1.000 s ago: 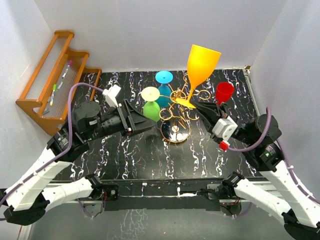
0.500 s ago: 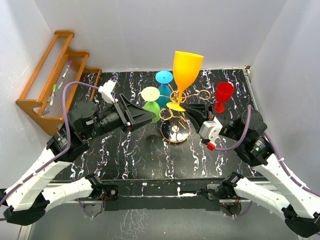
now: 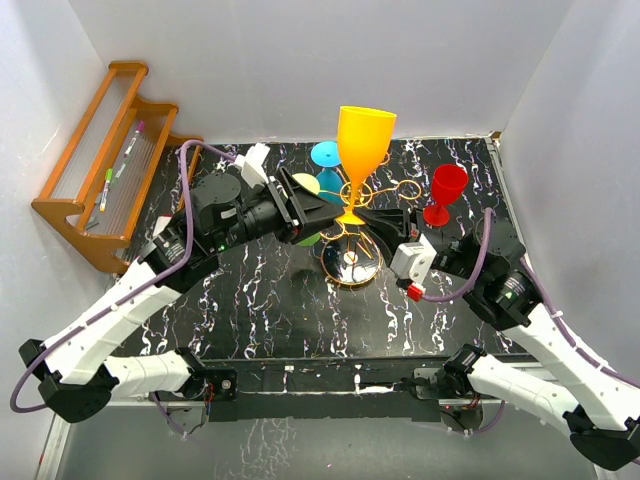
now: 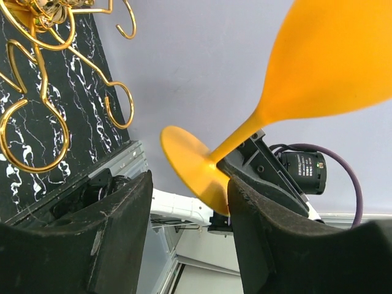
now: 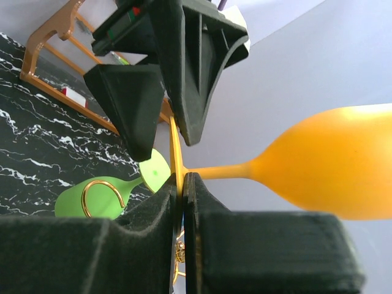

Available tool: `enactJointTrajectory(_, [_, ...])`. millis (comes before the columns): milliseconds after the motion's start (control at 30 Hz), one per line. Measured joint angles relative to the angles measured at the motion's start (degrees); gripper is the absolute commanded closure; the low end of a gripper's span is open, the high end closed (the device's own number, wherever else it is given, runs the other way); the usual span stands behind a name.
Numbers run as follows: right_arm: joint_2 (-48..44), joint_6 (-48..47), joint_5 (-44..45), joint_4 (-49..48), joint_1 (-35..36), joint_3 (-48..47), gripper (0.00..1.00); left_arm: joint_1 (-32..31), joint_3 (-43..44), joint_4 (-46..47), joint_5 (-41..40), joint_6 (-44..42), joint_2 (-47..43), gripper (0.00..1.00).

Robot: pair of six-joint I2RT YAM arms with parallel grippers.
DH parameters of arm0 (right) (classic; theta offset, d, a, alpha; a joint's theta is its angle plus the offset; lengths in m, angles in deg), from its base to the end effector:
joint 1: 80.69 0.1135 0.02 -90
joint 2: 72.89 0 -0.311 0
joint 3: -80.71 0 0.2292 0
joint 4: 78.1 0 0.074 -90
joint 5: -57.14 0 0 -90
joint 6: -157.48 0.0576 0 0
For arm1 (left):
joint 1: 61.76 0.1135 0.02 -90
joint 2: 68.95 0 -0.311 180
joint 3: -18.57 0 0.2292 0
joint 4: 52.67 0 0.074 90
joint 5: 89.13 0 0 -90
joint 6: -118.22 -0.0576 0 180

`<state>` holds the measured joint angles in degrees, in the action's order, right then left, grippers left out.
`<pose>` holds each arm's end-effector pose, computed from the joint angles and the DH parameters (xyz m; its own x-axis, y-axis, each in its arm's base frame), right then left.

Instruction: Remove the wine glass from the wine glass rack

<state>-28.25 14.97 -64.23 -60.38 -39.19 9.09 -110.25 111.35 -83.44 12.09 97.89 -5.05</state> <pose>0.0734 0.1050 0.4558 0.8276 -0.1724 -0.5342 -0.4829 0.2666 -0.8341 0.1336 -0.1679 0.4992 -0.8172 -0.4645 -0.3412 0.2795 0.1984 -0.9394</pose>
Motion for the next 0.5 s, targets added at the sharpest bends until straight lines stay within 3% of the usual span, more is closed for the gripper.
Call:
enactJointTrajectory(133, [-0.02, -0.57, 0.02, -0.11, 0.61, 0.00, 0.92, 0.00, 0.11, 1.18, 0.20, 0.46, 0.76, 0.52])
enactJointTrajectory(200, [0.00, -1.01, 0.13, -0.07, 0.96, 0.00, 0.92, 0.00, 0.11, 2.29, 0.35, 0.81, 1.03, 0.58])
enactJointTrajectory(400, [0.15, -2.84, 1.29, -0.72, 1.68, 0.00, 0.92, 0.24, -0.22, 4.96, 1.05, 3.10, 1.55, 1.00])
enactJointTrajectory(500, [0.13, -5.05, 2.14, -1.16, 1.99, 0.02, 0.88, 0.46, -1.31, 8.33, 1.20, 6.62, 1.33, 1.00])
